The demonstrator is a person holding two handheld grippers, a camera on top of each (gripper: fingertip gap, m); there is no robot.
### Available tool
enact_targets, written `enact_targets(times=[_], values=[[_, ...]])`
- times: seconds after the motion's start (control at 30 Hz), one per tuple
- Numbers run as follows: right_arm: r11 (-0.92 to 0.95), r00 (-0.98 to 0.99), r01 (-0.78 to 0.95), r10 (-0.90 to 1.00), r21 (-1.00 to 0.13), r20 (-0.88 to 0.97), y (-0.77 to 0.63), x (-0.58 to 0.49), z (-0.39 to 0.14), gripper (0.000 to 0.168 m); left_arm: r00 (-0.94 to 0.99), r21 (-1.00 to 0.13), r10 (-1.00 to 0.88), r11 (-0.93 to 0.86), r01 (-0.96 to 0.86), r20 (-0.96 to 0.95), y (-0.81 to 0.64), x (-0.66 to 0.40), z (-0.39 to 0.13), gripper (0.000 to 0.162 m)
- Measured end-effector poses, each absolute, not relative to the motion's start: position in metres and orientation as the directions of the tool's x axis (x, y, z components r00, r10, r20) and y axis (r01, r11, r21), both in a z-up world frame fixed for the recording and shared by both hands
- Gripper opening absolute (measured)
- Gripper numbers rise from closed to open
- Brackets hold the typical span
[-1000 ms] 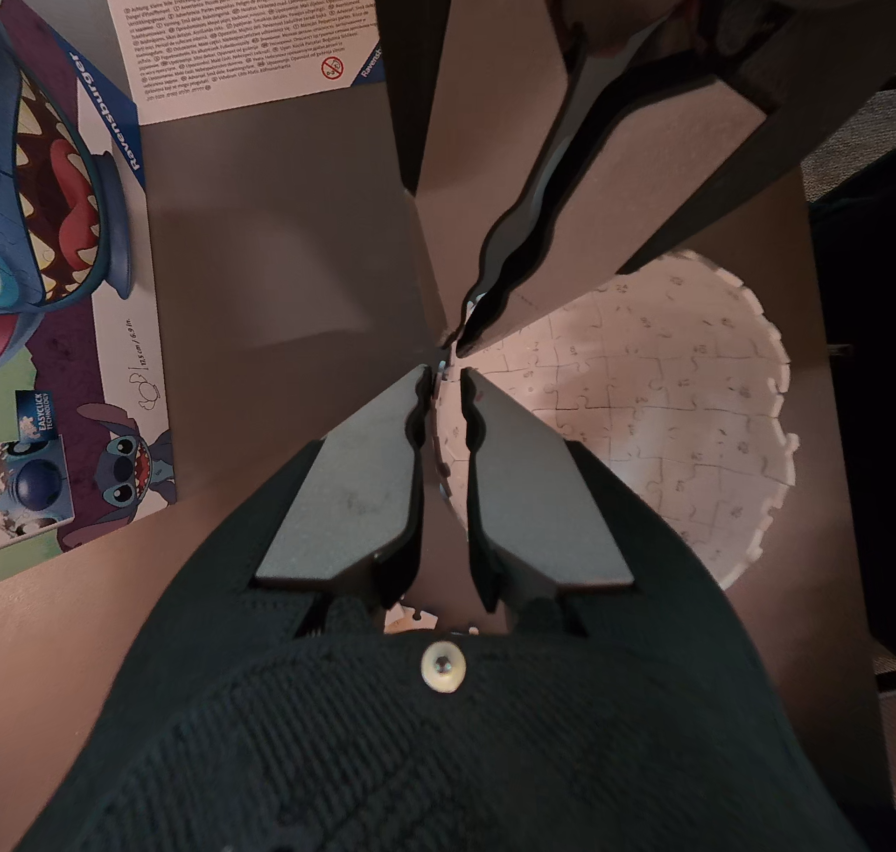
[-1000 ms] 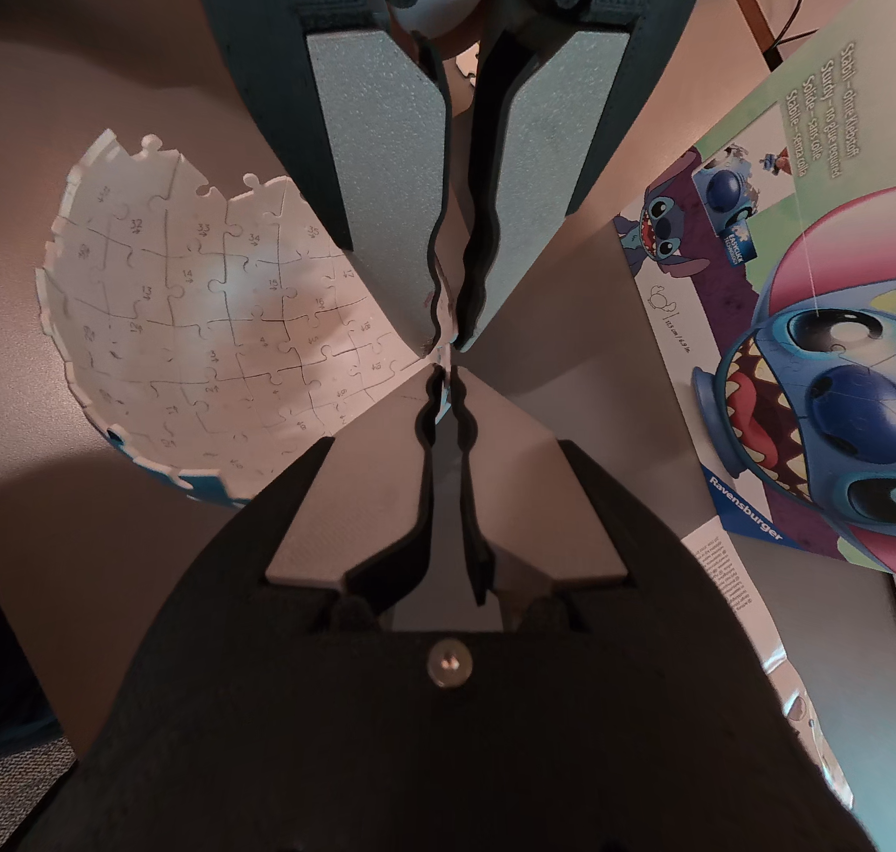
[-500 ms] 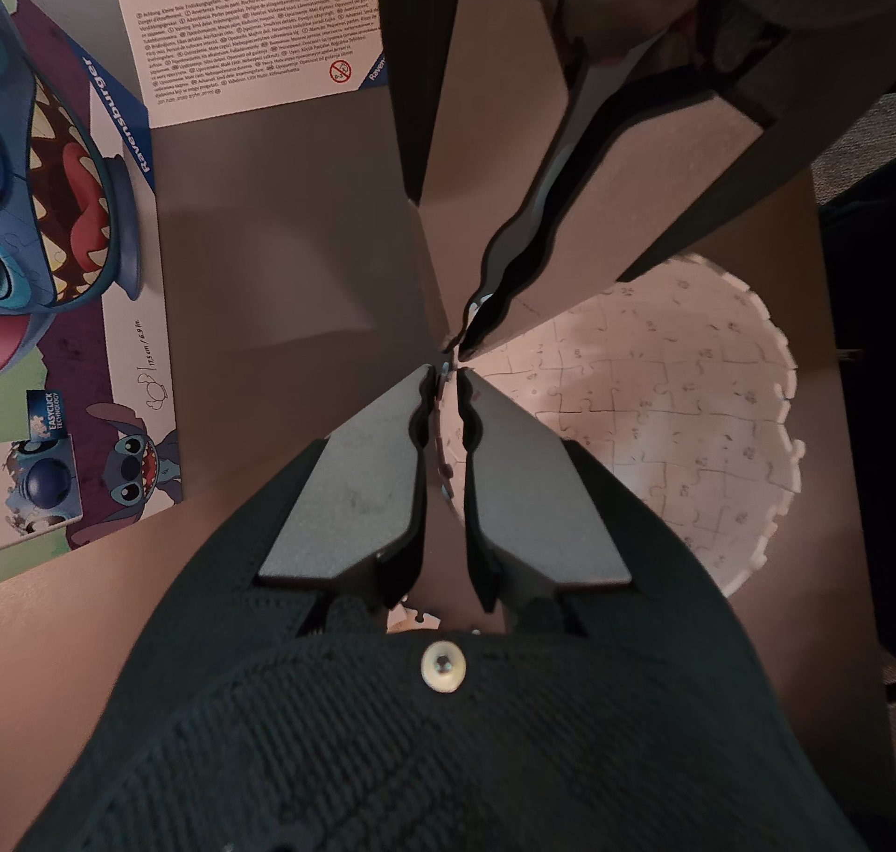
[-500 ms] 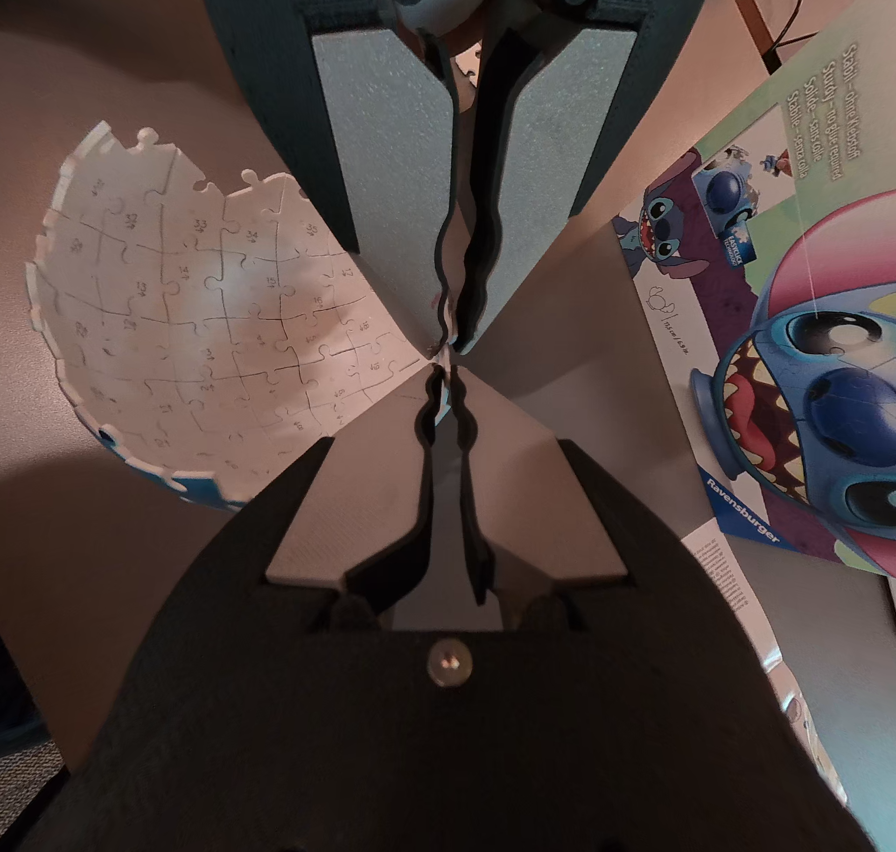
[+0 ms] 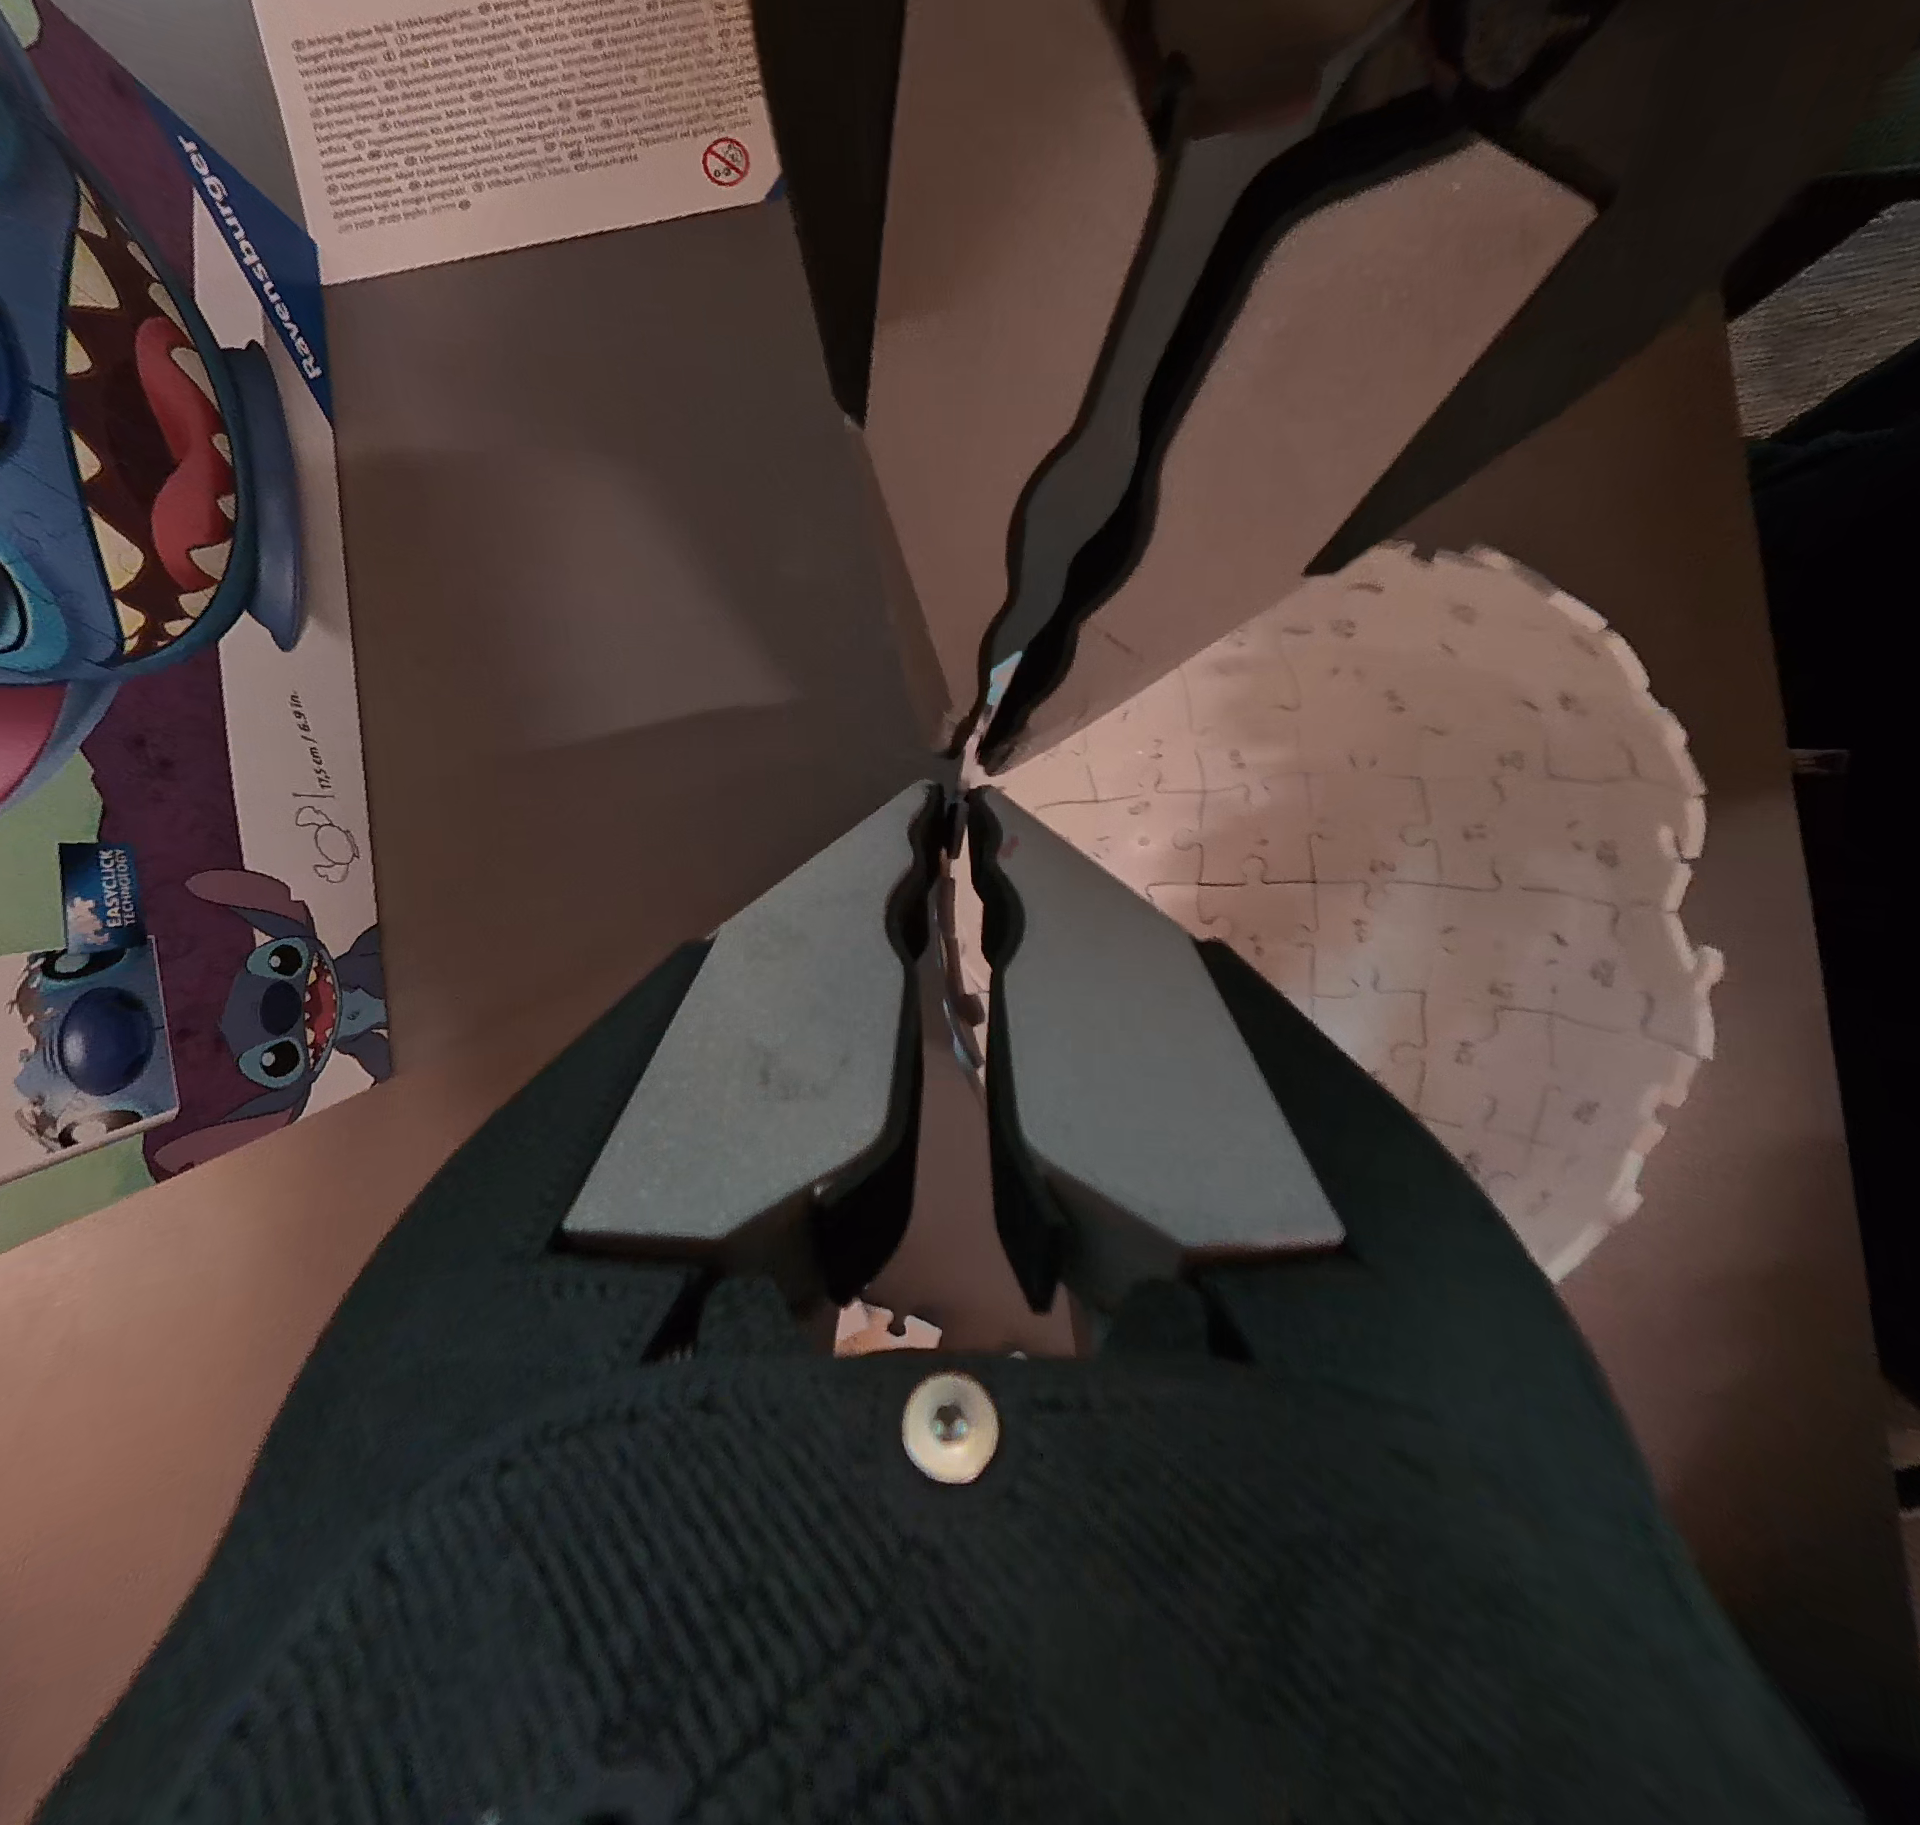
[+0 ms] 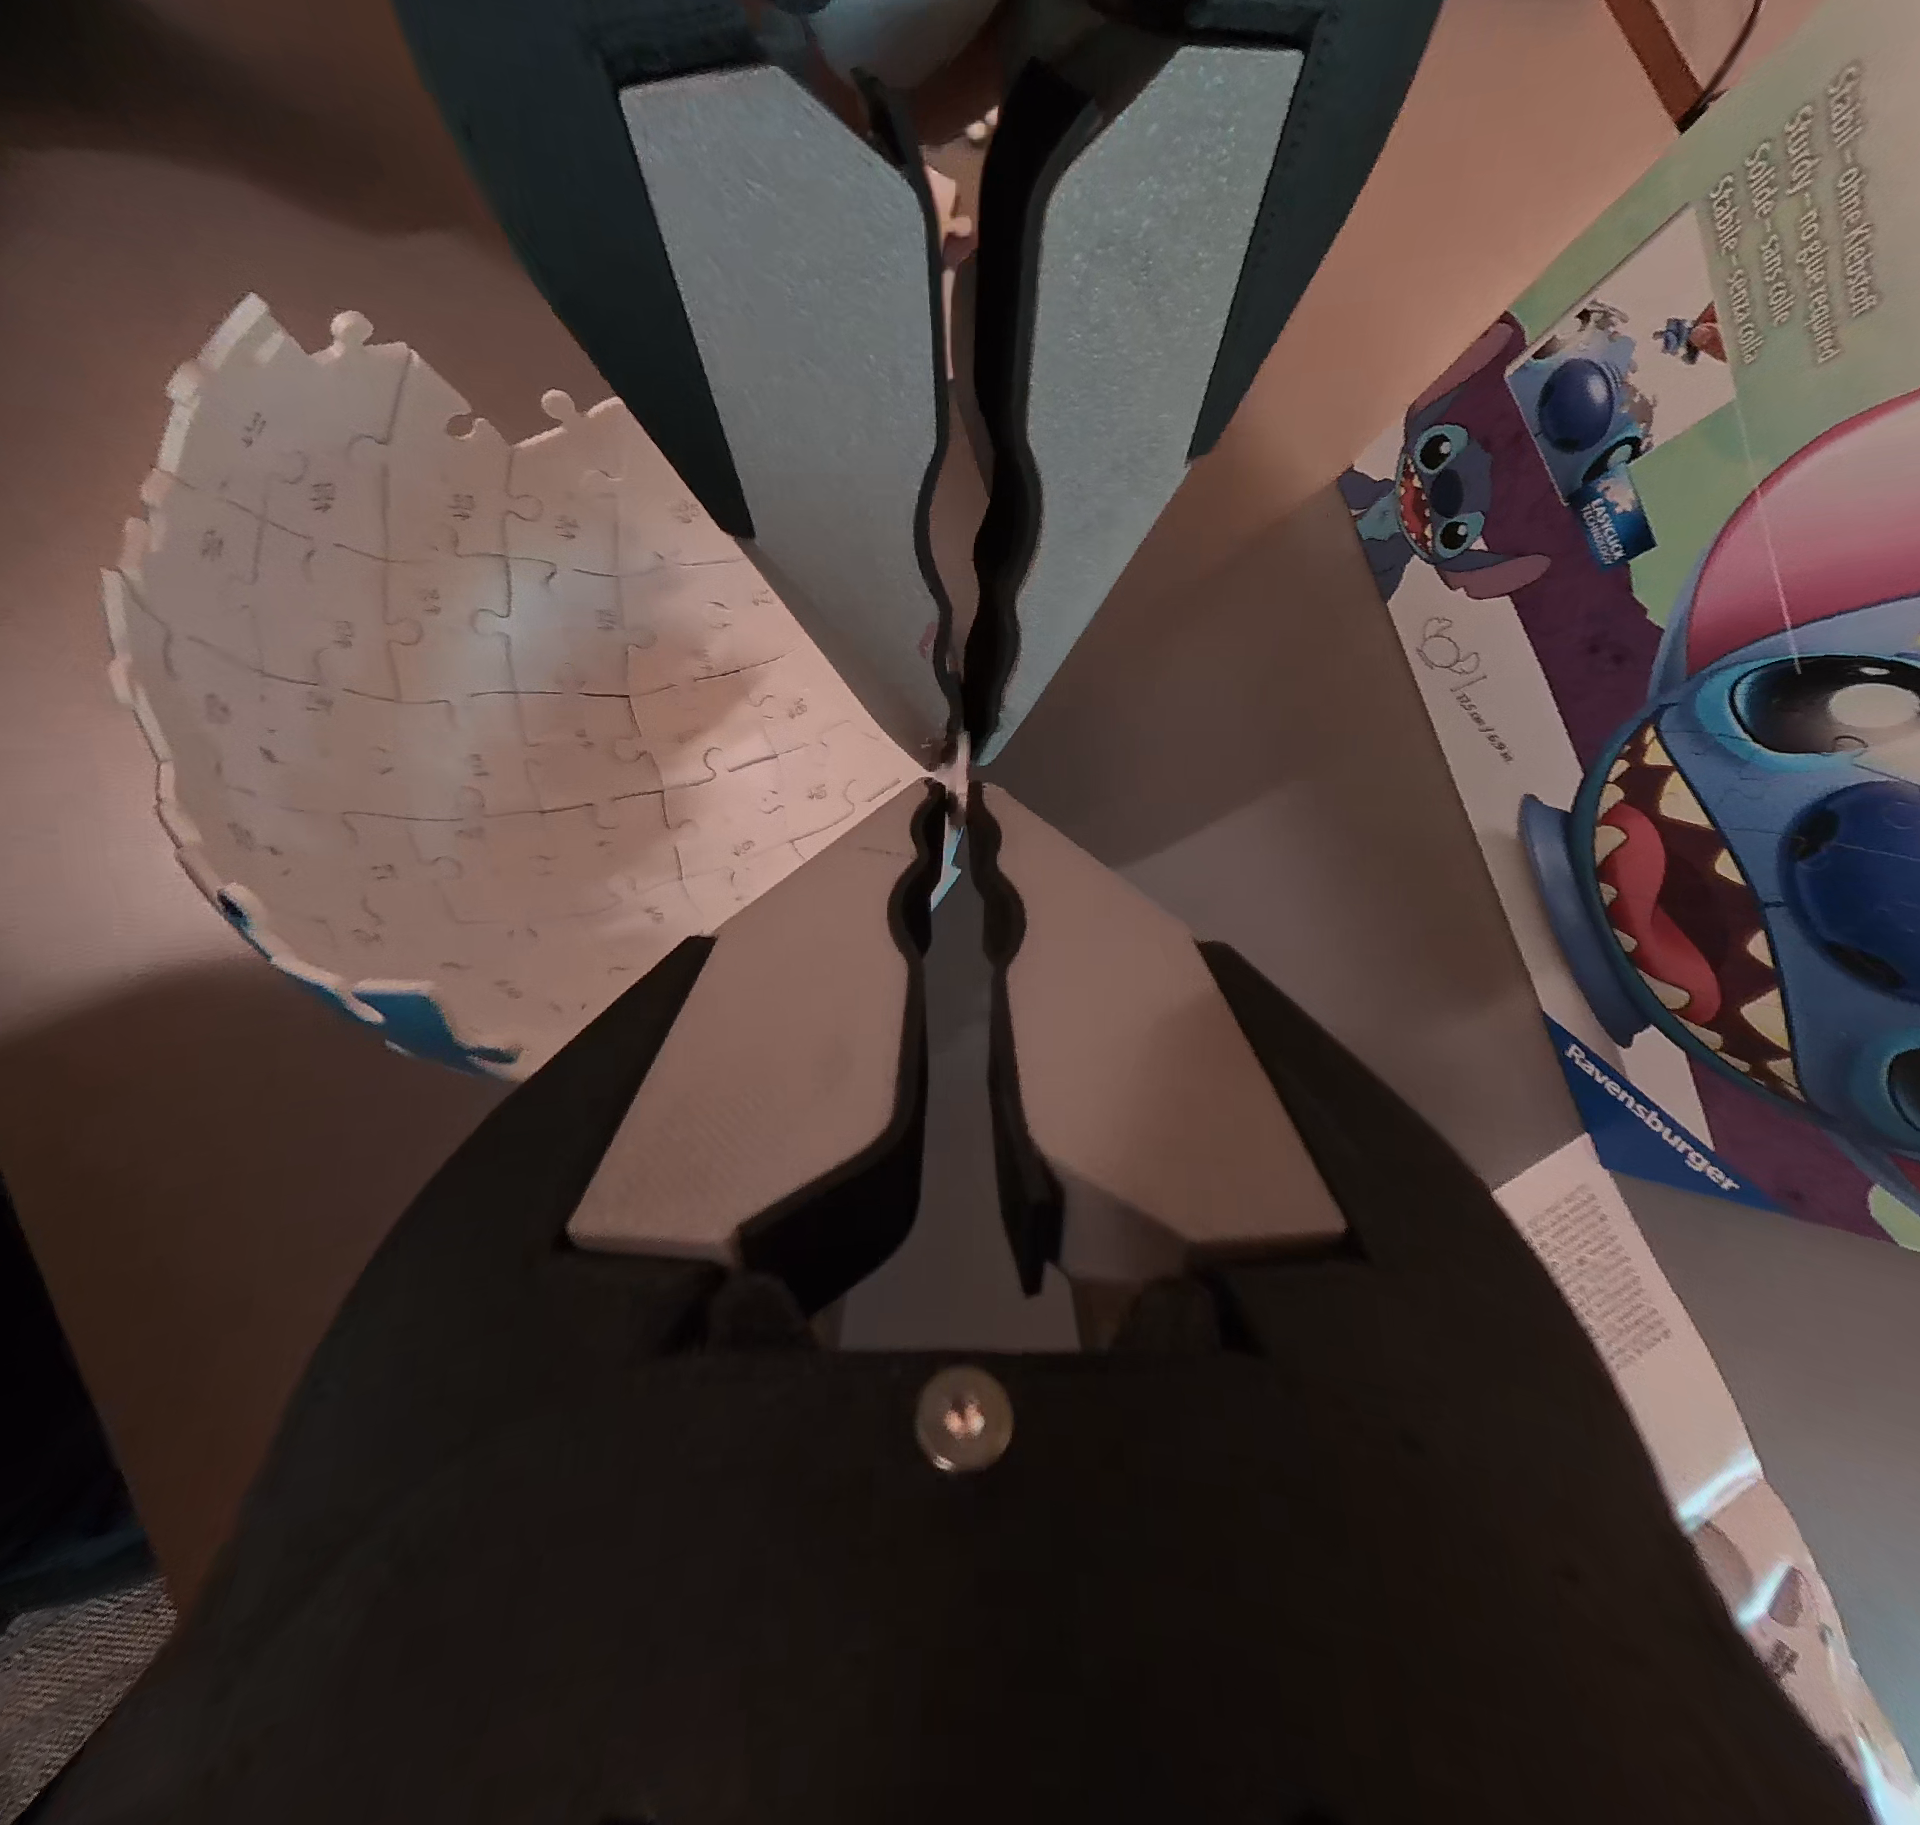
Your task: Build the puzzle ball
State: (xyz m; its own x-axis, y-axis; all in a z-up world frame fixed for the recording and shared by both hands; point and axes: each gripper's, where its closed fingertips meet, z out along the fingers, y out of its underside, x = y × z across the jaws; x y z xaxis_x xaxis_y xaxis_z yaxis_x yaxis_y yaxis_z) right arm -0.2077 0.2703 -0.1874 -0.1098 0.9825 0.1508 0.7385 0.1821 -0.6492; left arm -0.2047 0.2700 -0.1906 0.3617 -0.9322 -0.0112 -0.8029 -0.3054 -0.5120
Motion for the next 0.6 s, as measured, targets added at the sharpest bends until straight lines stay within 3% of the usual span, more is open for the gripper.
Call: enact_targets(times=[0.3, 0.6], values=[[0.084, -0.157, 0.698, 0.987, -0.711, -0.037, 0.264, -0.202, -0.180, 0.012, 0.347, -0.502, -0.936, -0.274, -0.821, -0.056, 0.270, -0.205, -0.190, 0.001], [0.099, -0.135, 0.741, 0.991, -0.664, -0.003, 0.267, -0.206, -0.197, 0.015, 0.327, -0.495, -0.940, -0.241, -0.834, -0.093, 0.270, -0.205, -0.189, 0.001]])
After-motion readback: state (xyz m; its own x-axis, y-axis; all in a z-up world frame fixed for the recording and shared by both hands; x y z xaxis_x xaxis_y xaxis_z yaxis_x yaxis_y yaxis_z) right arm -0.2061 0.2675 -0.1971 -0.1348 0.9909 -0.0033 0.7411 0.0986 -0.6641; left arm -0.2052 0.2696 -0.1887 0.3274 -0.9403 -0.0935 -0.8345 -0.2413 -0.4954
